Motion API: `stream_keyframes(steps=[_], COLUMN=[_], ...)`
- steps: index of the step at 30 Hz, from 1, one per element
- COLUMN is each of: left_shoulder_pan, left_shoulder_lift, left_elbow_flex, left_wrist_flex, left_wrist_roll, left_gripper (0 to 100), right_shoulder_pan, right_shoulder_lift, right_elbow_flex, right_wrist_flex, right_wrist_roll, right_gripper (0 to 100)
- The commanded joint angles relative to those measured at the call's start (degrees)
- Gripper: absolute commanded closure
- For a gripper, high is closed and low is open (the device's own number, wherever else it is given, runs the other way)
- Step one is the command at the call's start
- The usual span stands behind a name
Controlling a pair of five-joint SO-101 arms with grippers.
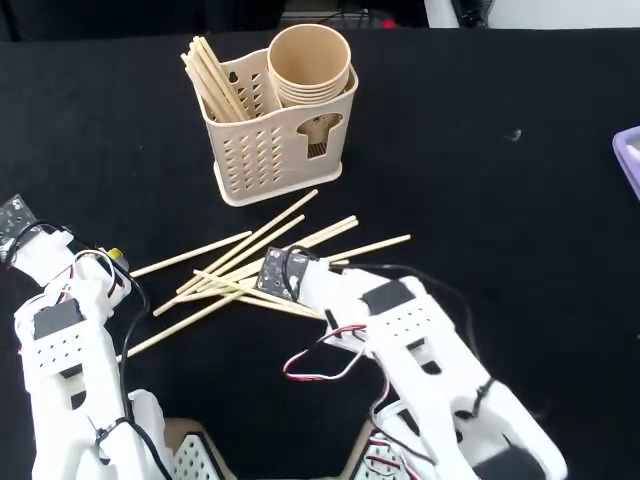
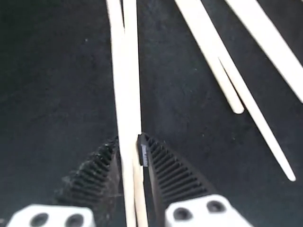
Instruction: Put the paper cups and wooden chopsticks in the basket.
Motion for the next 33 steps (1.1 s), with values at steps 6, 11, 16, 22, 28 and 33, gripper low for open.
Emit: stream_keyframes(steps=[6,11,16,22,28,33], left_shoulder_pan=[0.6,0.6,0.6,0.6,0.6,0.6], left_shoulder_lift=[-1.4,-1.4,-1.4,-1.4,-1.4,-1.4], left_elbow_flex=[-0.2,-0.2,-0.2,-0.2,-0.2,-0.2], left_wrist_flex=[-1.0,-1.0,-1.0,-1.0,-1.0,-1.0], left_wrist_roll=[-0.7,-0.7,-0.7,-0.7,-0.7,-0.7], left_gripper=[80,80,80,80,80,80], right_shoulder_pan=[0.7,0.7,0.8,0.8,0.4,0.4], right_shoulder_lift=[-20.5,-34.6,-45.5,-52.0,-50.9,-45.9], right_elbow_flex=[-3.4,-3.5,-3.3,-3.2,1.5,14.6], right_wrist_flex=[13.3,19.1,22.3,21.8,9.4,-3.7], right_wrist_roll=[1.1,1.1,1.1,0.2,-10.7,-13.4], right_gripper=[98.7,98.7,98.7,98.8,98.8,98.8])
